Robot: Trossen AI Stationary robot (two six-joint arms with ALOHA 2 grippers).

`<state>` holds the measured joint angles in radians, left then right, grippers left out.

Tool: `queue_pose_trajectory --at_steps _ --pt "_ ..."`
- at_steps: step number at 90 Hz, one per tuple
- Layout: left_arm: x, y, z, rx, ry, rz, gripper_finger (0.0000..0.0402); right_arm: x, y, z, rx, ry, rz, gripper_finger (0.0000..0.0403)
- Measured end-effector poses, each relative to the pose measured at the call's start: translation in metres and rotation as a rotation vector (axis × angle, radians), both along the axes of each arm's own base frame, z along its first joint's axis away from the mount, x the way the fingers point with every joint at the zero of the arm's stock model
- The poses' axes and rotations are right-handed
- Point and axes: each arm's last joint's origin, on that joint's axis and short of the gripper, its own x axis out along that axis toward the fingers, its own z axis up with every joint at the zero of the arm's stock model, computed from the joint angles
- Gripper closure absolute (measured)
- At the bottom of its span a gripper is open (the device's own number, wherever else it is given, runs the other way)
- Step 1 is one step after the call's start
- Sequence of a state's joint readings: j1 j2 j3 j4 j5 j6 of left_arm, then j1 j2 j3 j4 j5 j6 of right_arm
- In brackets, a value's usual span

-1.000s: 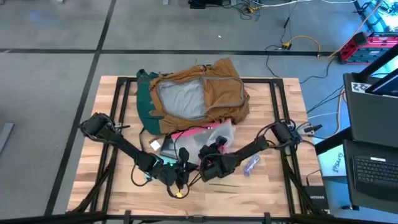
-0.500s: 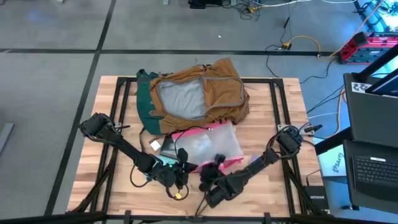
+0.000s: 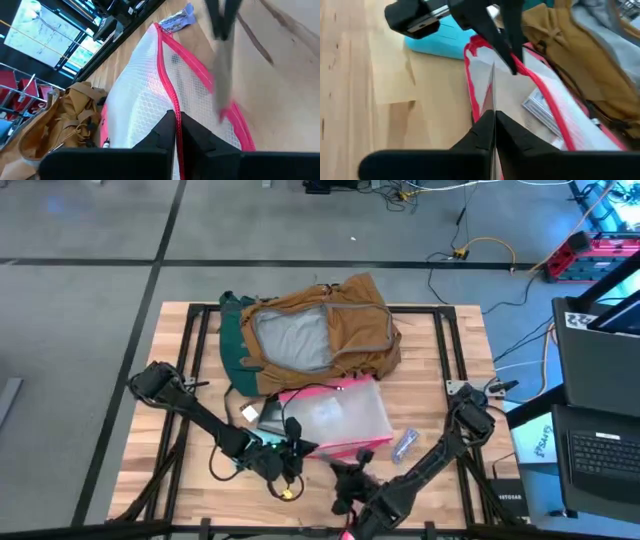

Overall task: Unpack backpack
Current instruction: Remove the black pouch from the pink zipper pouch

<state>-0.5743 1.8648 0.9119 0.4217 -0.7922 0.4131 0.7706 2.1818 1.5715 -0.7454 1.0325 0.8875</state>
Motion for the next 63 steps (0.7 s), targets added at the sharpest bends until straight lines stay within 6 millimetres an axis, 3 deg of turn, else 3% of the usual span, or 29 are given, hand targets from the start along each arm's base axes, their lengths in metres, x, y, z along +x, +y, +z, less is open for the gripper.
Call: queue_pose_trajectory --at_steps 29,63 --pt "0.000 0.000 -0.001 -0.004 0.004 0.008 0.0402 0.001 -0.021 -0.001 -0.059 0.031 -0.092 0.0403" --pt "-0.002 0.001 -0.003 -0.012 0.028 0.020 0.0402 0.001 -0.021 -0.001 -0.052 0.047 -0.092 0.0403"
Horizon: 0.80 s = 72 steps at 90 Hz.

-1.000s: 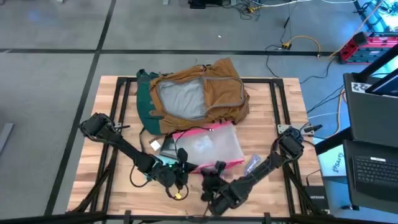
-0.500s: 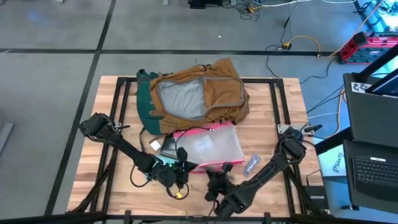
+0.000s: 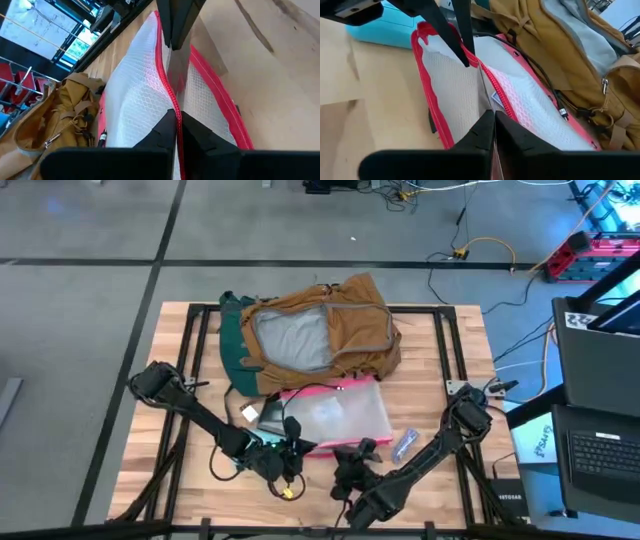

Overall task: Unpack backpack
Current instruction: Remove the black pouch from the pink zipper pouch

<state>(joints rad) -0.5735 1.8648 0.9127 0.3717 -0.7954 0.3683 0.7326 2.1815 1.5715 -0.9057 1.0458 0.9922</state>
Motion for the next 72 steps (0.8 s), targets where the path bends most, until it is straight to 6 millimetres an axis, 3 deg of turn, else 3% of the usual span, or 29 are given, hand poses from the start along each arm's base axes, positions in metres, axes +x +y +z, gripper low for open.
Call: queue_pose_trajectory --at_steps 51,72 --pt "0.000 0.000 0.000 -0.006 -0.004 0.004 0.0402 -0.001 0.000 0.000 -0.001 0.013 0.002 0.0403" --pt "0.000 0.000 0.000 -0.004 -0.001 0.003 0.0402 -0.011 0.016 0.004 0.007 0.003 0.043 0.0403"
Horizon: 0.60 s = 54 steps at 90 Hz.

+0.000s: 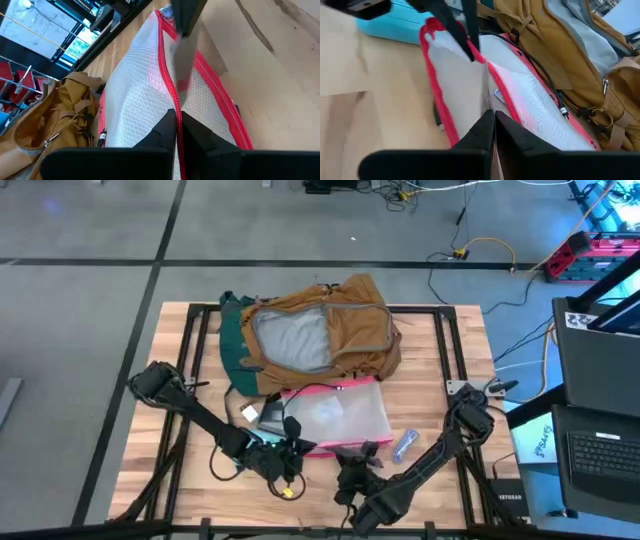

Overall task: Unpack backpack
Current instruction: Remove the black pouch from the pink zipper pouch

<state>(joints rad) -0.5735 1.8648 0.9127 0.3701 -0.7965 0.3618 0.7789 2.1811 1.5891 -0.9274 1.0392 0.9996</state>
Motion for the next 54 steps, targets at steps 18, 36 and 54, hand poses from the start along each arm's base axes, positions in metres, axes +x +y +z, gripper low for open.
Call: queue_pose_trajectory --at_steps 18,36,54 --pt "0.000 0.000 0.000 0.000 0.001 0.000 0.0402 -0.011 0.018 0.015 -0.007 -0.035 0.036 0.0403" --pt "0.000 0.000 0.000 -0.006 -0.001 0.003 0.0402 -0.029 0.035 0.043 -0.098 -0.147 0.059 0.0403" --pt "0.000 0.000 0.000 -0.011 -0.003 0.005 0.0402 -0.043 0.024 0.053 -0.164 -0.180 0.006 0.0403"
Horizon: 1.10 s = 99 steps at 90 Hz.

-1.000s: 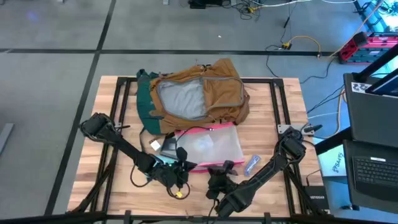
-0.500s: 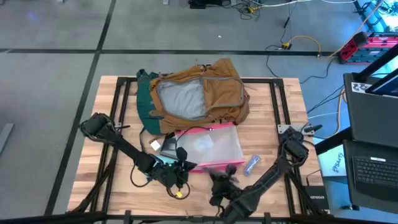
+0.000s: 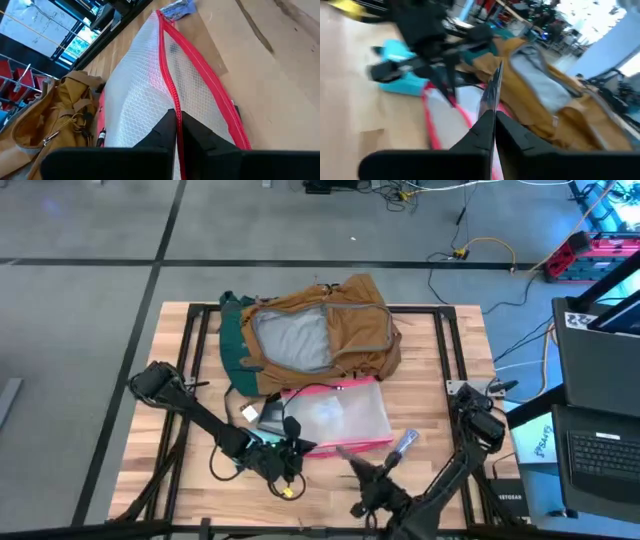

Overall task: Unpack backpack
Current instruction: Remove the black pouch from the pink zipper pouch

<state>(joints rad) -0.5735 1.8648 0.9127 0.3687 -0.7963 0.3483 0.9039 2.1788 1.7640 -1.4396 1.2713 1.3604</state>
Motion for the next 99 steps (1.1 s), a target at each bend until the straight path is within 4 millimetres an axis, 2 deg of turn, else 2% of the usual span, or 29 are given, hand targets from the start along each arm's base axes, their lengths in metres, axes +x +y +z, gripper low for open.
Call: queue_pose_trajectory --at_steps 20,77,88,99 --pt "0.000 0.000 0.000 0.001 0.004 0.001 0.0402 -0.008 -0.026 -0.012 0.039 0.035 -0.133 0.0403" --pt "-0.002 0.002 -0.004 0.006 0.038 0.011 0.0402 -0.009 -0.129 -0.074 0.127 0.309 -0.729 0.0403" --pt "-0.003 0.002 -0.005 0.010 0.045 0.011 0.0402 -0.011 -0.139 -0.080 0.148 0.365 -0.821 0.0403" --pt "-0.003 0.002 -0.006 0.011 0.055 0.014 0.0402 -0.014 -0.140 -0.083 0.154 0.381 -0.845 0.0403"
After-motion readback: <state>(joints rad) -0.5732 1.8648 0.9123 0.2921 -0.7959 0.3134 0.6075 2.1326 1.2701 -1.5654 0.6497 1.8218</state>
